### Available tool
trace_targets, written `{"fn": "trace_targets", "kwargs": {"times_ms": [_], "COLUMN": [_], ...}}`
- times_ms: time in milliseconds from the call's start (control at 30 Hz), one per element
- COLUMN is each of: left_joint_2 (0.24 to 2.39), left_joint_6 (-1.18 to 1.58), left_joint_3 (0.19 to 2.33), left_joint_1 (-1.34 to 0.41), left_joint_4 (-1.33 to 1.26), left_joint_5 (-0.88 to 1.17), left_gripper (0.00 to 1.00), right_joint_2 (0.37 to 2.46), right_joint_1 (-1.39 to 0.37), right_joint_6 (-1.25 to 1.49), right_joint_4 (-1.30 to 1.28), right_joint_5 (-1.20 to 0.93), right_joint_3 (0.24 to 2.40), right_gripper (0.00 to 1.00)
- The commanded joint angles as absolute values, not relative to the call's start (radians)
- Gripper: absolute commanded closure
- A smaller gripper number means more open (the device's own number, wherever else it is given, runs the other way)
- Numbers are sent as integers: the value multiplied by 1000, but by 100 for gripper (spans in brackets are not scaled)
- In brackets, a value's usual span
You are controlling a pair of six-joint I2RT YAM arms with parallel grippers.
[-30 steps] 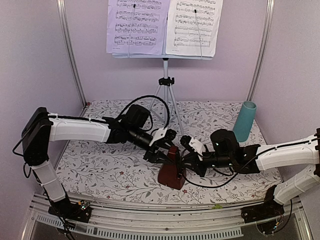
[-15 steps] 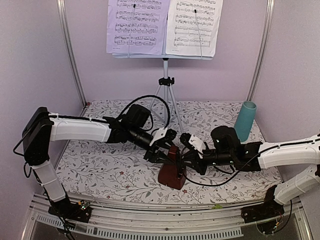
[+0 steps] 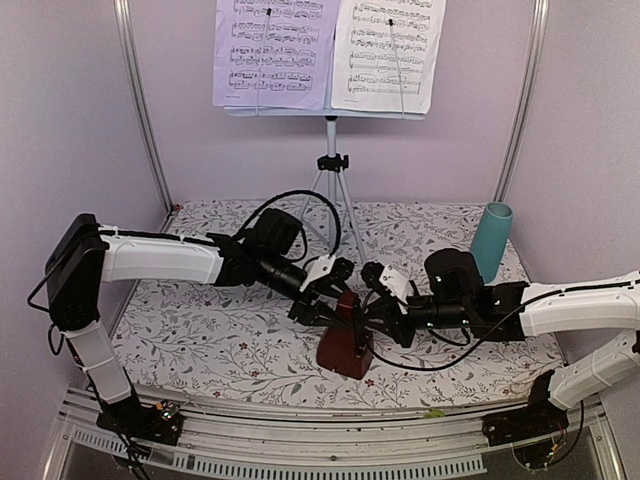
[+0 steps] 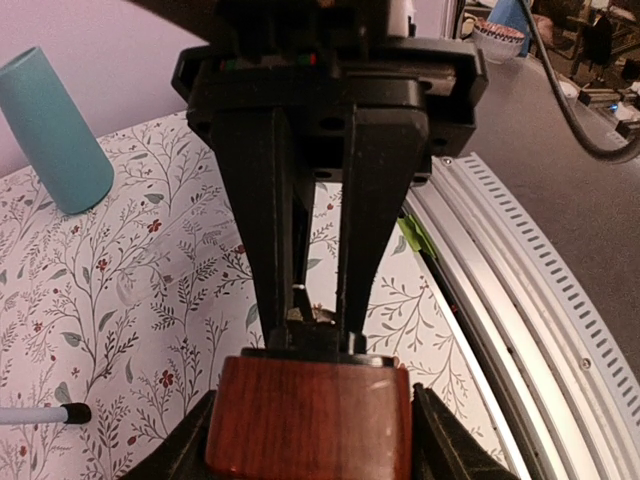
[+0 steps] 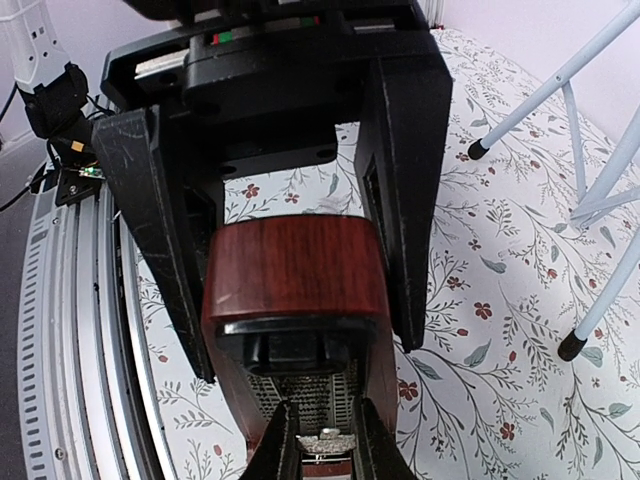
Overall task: Set up the instrument practice props
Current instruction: Lift the pendulum from the metronome.
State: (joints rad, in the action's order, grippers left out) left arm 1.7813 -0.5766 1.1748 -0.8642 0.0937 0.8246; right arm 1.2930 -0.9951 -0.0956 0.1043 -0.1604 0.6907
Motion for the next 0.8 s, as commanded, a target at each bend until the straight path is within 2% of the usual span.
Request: {"fn": "trace_targets", "kwargs": {"times_ms": [0, 100, 167, 200, 367, 767], "left_joint_2": [1856, 1857, 1856, 1856, 1859, 1862], "left_joint_6": [-580, -580, -580, -581, -578, -577], "left_joint_3": [1144, 1145, 1145, 1145, 1149, 1152], "left_joint_1": [-884, -886, -886, -888, -887, -890], "left_joint_4": [221, 221, 221, 222, 222, 224], "left_joint_5": [766, 765, 766, 766, 767, 769], "left_gripper": [100, 100, 100, 100, 100, 100], "right_joint_2": [1262, 1274, 1276, 1272, 1255, 1208], "right_joint_1": [-1005, -1006, -1006, -1006, -1006, -987], "right_joint_6": [-107, -106, -101, -94, -86, -56], "right_joint_4": [171, 166, 166, 166, 163, 155], "right_joint_5": [-155, -161, -164, -161, -149, -172], "right_joint_3": [742, 741, 737, 728, 709, 628], "right_gripper": [91, 91, 87, 72, 53, 32]}}
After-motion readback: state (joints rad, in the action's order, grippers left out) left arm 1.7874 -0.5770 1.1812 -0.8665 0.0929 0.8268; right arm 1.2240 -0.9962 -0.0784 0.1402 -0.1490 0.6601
